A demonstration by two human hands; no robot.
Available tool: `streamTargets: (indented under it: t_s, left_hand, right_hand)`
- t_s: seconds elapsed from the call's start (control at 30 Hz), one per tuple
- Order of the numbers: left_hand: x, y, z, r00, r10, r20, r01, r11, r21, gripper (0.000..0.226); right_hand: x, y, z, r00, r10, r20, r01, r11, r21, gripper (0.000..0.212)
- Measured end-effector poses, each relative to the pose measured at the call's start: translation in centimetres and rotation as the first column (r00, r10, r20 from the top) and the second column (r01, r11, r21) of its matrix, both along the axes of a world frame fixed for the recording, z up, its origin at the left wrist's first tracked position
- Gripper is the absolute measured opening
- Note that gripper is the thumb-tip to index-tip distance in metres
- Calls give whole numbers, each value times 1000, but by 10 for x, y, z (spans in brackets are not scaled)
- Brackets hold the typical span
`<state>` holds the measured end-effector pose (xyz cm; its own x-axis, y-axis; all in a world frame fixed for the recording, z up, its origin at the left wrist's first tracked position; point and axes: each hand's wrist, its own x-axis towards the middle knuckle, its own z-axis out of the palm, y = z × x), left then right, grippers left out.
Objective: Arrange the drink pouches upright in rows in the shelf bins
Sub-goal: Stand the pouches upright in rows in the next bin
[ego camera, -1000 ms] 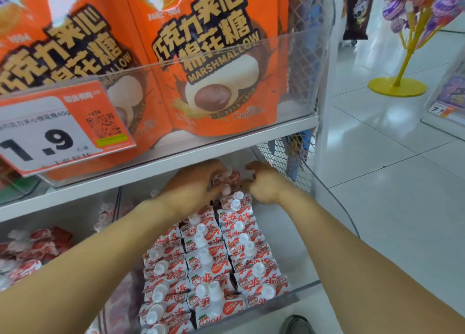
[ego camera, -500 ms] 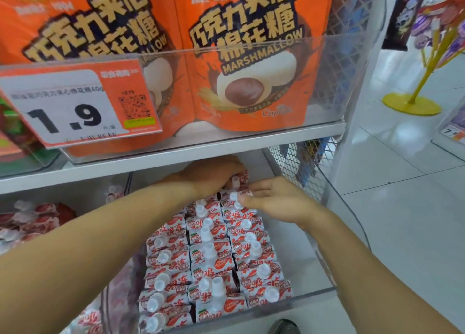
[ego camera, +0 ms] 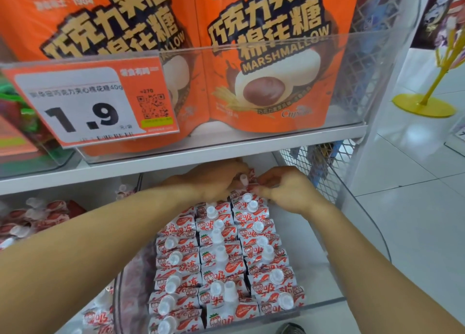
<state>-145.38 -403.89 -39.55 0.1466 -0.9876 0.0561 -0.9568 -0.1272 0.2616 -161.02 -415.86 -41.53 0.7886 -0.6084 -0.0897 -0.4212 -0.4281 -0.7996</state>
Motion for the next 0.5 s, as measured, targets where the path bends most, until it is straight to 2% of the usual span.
streamTargets:
  t_s: [0.1,0.2,0.33,0.43,0.5]
  left_hand:
    - [1,0,1,998,39,-44,-38,999,18,13]
    - [-2,-6,-3,999,33,21,-35,997,71,10]
    - [-4,-15,3,998,58,39,-63,990,123,12]
    - [-12,-12,5,984,141,-107,-132,987,87,48]
    - [-17,-11,5,973,179,-142,-165,981,106,51]
  right_hand:
    - [-3,-4,-4,1000,14,28,-15,998,53,24]
    - [-3,-6,-7,1000,12,13,-13,998,61,38]
    - [-2,-3,-10,991,104,-87,-95,991,96,25]
    - [-5,0,-12,995,102,-10,-97,972,216,19]
    - [-7,4,-16,996,73,42,-82,955,285,25]
